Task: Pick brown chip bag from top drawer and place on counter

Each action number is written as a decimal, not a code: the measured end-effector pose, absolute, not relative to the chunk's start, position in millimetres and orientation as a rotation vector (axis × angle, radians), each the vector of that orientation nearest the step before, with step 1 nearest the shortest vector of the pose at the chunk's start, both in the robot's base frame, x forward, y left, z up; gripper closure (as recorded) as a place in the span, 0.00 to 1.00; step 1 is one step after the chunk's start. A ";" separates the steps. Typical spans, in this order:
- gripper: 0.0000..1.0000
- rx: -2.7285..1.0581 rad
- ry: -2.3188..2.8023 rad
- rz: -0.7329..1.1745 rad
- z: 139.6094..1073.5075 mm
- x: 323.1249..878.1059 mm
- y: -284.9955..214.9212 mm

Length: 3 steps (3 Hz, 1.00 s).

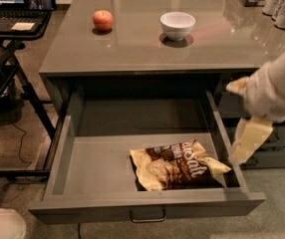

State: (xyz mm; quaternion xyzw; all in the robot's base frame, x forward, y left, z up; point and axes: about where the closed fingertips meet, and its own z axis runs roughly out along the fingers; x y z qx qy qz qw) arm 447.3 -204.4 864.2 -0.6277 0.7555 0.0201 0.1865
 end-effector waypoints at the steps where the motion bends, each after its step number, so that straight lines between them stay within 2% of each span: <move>1: 0.00 -1.760 2.025 0.199 788.9 460.8 -183.3; 3: 0.00 -1.754 1.841 0.255 723.3 506.7 -143.2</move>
Offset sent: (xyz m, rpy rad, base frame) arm 0.0712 0.0696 -0.1661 0.2976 -0.1250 0.1465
